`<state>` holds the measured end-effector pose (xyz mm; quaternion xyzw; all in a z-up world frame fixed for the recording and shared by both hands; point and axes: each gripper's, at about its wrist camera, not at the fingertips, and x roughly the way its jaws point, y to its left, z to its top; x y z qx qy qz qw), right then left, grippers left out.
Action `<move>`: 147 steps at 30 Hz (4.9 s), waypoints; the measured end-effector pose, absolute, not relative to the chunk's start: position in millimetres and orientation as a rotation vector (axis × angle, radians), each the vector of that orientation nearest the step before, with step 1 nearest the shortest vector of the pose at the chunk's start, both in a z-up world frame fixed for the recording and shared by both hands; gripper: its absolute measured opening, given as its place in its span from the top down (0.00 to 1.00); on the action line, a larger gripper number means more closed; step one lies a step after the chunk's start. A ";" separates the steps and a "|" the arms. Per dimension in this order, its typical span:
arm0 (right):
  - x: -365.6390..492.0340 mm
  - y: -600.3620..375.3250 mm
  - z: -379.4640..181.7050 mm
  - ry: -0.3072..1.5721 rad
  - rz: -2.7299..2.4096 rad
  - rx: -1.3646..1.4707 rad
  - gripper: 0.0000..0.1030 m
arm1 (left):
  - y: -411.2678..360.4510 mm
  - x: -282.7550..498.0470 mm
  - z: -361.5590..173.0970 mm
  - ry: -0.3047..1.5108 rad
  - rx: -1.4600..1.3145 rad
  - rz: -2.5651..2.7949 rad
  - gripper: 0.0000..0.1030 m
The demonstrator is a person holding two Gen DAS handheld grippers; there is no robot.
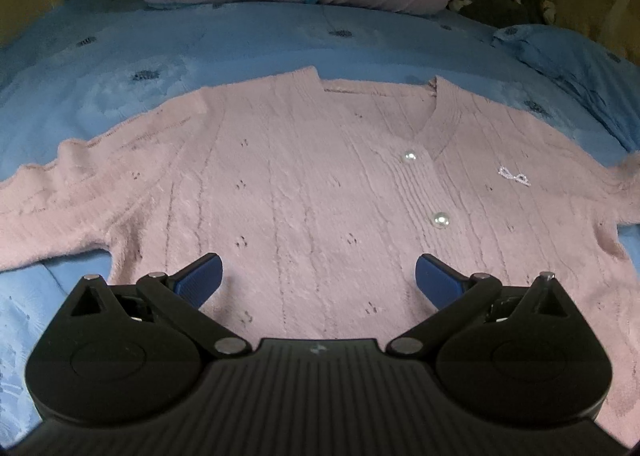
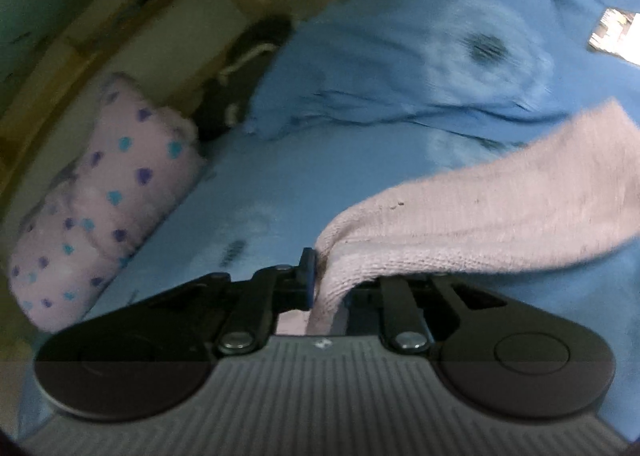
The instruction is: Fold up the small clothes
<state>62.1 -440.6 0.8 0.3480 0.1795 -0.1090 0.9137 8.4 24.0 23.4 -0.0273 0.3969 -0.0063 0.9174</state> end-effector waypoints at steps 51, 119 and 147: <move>13.1 -235.7 34.4 0.678 0.446 0.335 0.35 | 25.1 -9.1 50.3 0.742 -0.020 0.065 0.00; 33.9 -380.7 17.9 0.622 0.030 0.509 0.34 | 11.6 8.5 67.3 0.677 0.063 0.215 0.83; 56.4 -322.1 4.6 0.732 0.108 0.308 0.34 | 96.2 -6.9 39.1 0.751 0.027 0.353 0.31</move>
